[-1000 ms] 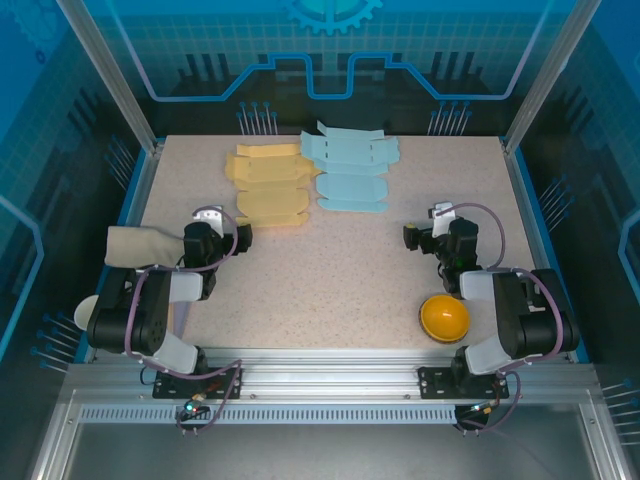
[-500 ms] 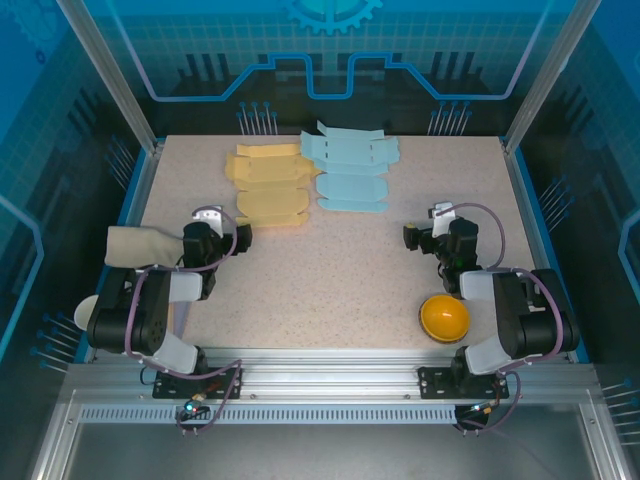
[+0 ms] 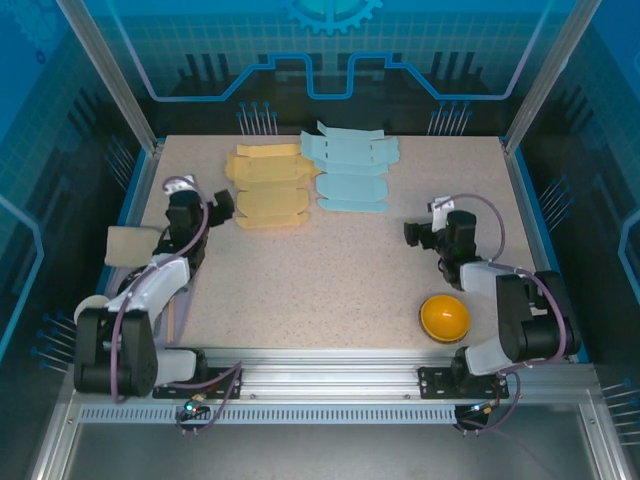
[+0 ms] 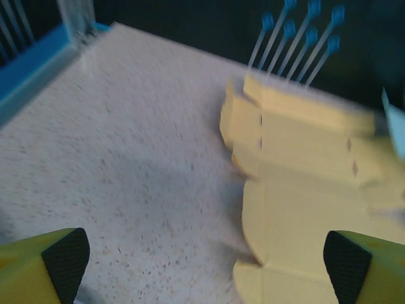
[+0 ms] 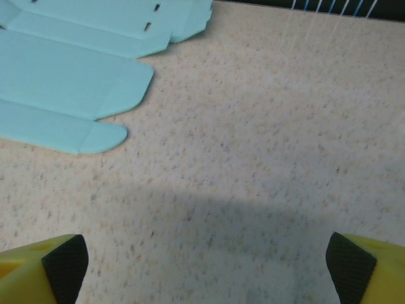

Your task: Fold the paper box

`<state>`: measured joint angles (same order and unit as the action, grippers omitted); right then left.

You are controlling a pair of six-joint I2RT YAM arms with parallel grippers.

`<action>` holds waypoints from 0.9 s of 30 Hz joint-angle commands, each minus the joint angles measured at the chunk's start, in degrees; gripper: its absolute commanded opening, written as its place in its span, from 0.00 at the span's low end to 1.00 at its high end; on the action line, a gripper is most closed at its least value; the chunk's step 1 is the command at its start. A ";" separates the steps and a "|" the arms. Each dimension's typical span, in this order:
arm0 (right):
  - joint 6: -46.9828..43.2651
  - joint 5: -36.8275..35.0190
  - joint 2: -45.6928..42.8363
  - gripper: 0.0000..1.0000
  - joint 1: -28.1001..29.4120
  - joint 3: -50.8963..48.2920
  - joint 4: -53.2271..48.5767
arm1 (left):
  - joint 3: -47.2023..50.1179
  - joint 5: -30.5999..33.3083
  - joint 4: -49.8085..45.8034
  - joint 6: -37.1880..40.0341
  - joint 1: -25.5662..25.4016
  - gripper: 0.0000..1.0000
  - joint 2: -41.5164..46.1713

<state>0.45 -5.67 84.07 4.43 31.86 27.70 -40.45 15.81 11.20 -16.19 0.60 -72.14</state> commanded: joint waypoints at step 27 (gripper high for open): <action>19.02 -7.70 50.77 1.00 21.98 83.08 -69.12 | -5.06 -17.75 -27.99 -20.03 -3.80 0.99 4.01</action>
<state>17.82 -14.50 132.81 25.63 112.36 -38.44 -44.49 -0.05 -16.10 -34.68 -2.50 -68.14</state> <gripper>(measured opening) 0.999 0.989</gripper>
